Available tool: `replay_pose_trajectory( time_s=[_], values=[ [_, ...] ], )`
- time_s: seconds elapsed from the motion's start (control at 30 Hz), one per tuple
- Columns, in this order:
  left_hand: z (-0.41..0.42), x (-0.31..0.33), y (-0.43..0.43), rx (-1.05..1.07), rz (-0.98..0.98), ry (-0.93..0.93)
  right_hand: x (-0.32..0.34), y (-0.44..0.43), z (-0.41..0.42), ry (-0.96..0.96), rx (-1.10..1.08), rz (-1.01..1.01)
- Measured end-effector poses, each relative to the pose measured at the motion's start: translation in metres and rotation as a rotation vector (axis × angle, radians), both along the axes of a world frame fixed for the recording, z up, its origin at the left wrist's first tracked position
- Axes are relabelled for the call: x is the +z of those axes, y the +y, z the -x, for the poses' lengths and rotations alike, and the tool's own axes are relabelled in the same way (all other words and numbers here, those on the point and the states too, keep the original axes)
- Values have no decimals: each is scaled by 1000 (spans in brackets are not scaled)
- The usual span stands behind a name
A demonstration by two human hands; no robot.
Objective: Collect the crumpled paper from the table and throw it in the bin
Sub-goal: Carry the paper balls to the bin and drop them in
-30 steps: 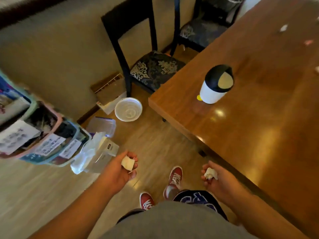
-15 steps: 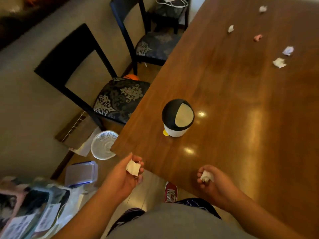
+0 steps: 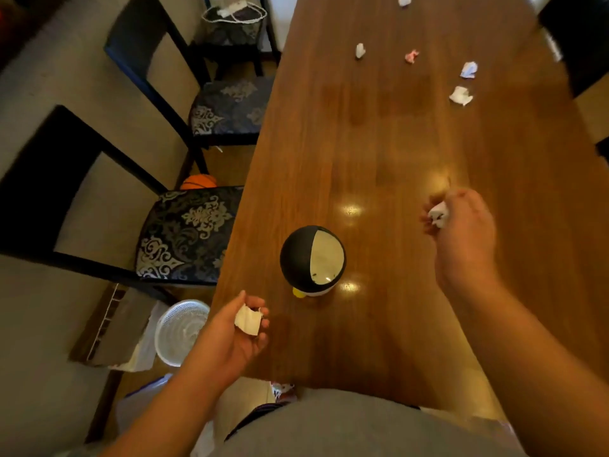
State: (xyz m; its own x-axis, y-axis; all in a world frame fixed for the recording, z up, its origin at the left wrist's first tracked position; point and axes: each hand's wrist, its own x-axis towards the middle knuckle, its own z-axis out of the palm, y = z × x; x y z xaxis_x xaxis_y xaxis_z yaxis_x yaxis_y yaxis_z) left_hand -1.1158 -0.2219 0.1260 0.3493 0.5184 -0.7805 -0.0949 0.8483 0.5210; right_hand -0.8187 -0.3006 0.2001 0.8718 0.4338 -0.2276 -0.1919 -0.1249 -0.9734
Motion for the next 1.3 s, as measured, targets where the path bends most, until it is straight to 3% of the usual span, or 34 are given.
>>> replay_pose_trajectory(
  time_s=[0.13, 0.3, 0.5, 0.83, 0.9, 0.97, 1.03, 1.13, 1.2, 1.3],
  values=[
    [1, 3, 22, -66, 18, -16, 11, 13, 23, -336, -113, -73],
    [11, 8, 39, -118, 8, -31, -69, 18, 87, -426, 565, 390],
    [12, 11, 48, -179, -62, 12, -106, -26, 64, -301, 376, 397],
    [-120, 92, 53, -716, -983, 130, -130, -102, 67, -82, 413, 492],
    [-140, 102, 55, -777, -1281, 138, -133, -110, 70, -70, 424, 490],
    [-152, 100, 59, -932, -1715, 221, -136, -115, 71, -59, 434, 506],
    [-158, 84, 65, -1316, -1968, 378, -139, -121, 71, -49, 442, 513],
    [-153, 55, 75, -1915, -1941, 630, -143, -130, 72, -64, 427, 527],
    [-146, 49, 80, -1912, -1953, 619, -146, -136, 70, -89, 386, 546],
    [-137, 56, 79, -1637, -2028, 509, -144, -145, 71, -49, 379, 561]
  ],
)
